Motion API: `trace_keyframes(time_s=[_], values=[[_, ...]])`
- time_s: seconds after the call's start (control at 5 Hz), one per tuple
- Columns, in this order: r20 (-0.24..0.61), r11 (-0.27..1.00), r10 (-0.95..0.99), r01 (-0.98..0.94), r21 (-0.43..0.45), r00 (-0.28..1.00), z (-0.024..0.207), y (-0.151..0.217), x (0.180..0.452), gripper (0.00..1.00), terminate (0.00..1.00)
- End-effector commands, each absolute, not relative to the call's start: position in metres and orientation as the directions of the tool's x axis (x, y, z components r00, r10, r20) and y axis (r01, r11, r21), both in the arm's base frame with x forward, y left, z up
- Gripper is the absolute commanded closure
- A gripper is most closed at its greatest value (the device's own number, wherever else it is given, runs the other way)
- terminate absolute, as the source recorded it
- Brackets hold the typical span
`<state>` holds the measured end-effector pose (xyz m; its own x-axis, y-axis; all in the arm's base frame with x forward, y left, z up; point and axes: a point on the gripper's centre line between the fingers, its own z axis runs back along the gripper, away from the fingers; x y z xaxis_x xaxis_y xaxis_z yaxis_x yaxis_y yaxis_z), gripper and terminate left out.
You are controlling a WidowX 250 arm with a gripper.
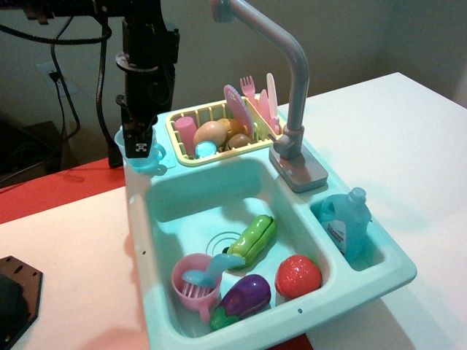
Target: Put cup from counter to sink
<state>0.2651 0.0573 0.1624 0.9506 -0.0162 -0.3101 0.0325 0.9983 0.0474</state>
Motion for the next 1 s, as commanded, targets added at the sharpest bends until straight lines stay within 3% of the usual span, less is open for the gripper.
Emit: trace_keyframes(time_s=[0.0,0.8], values=[[-0.234,0.996,-0.033,0.052,0.078,0.972,0.163,0.061,0.266,1.00,0.00],[-0.197,0.993,-0.051,0.071,0.099,0.979,0.164,0.058,0.277,1.00,0.00]])
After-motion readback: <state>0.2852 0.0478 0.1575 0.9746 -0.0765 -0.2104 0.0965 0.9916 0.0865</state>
